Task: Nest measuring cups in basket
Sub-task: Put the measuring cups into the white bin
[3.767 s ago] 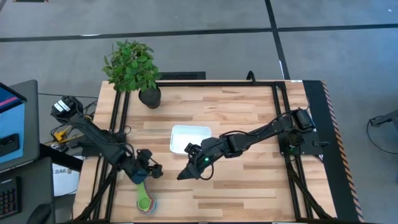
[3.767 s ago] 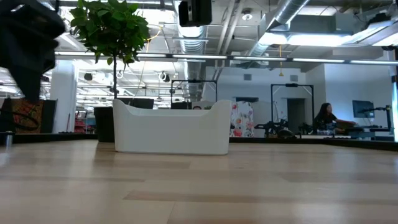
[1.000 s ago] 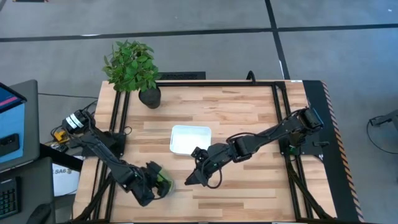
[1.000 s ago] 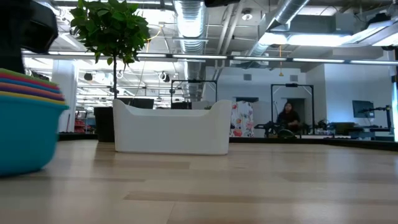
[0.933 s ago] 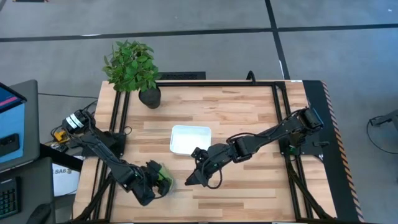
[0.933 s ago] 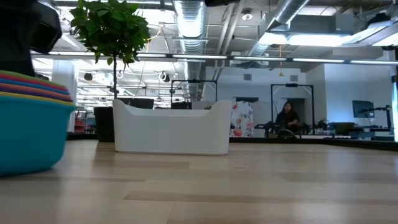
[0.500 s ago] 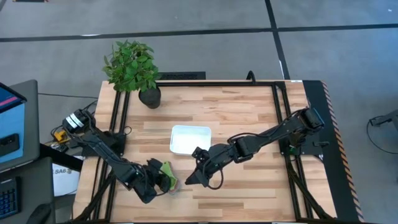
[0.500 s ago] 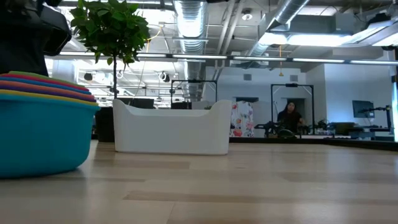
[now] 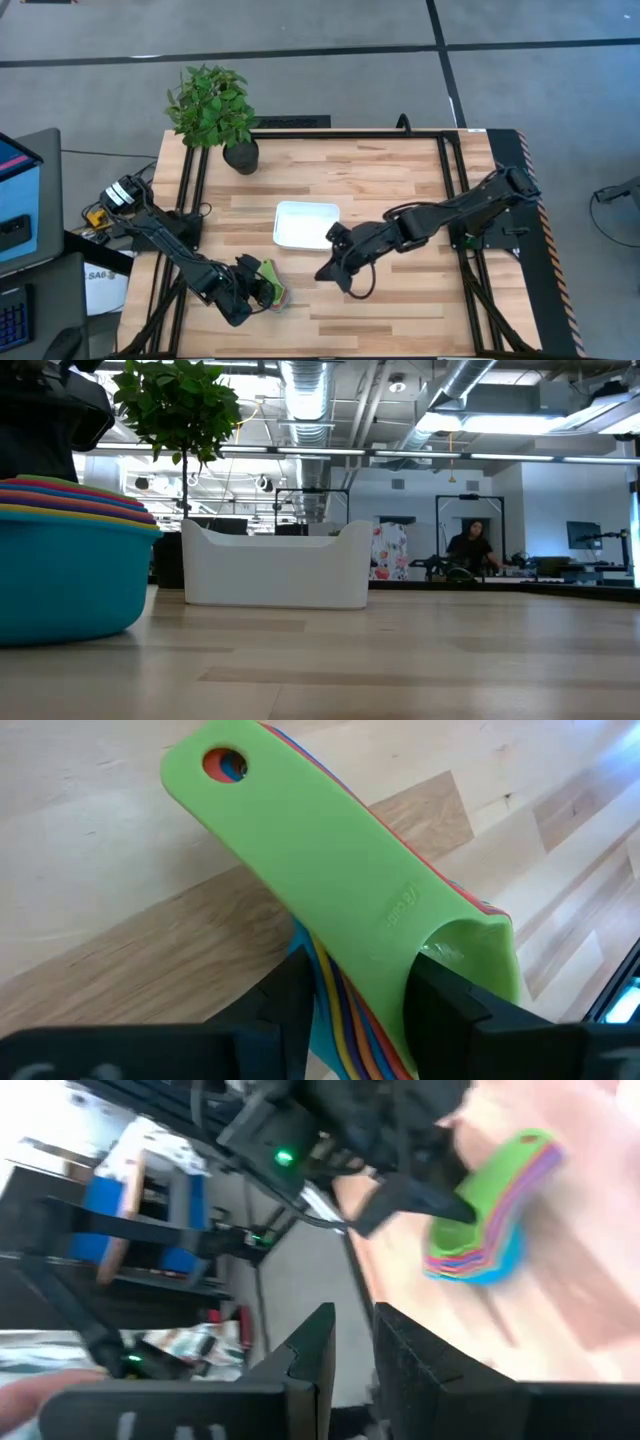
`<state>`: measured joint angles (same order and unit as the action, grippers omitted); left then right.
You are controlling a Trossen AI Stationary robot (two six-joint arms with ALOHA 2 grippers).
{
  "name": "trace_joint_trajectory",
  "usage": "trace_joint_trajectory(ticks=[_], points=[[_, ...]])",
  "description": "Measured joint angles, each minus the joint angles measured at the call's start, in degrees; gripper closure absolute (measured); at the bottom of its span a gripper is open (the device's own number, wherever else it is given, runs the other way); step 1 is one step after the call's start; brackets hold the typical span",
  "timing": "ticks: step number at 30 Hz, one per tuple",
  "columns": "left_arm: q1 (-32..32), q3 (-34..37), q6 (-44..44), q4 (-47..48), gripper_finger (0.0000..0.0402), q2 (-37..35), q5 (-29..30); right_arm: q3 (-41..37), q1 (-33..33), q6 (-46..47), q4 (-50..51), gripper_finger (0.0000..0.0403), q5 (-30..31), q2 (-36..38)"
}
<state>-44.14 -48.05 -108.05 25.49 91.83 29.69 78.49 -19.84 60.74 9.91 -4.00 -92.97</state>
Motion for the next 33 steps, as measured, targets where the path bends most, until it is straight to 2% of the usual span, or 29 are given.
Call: trace_joint_trajectory(ticks=[7,17,33], points=[[0.0,0.07,0.28,-0.78,0.0287,-0.12,0.24,-0.06,0.12,-2.0,6.71,0.0307,1.74,3.95],[0.51,0.11,1.32,-0.93,0.0286,-0.13,0.63,-0.07,2.12,-2.08,7.46,0.0307,1.74,6.83],[0.63,0.13,3.29,-1.02,0.0292,-0.13,0.83,-0.07,2.94,0.29,7.2,0.0308,3.14,6.91]])
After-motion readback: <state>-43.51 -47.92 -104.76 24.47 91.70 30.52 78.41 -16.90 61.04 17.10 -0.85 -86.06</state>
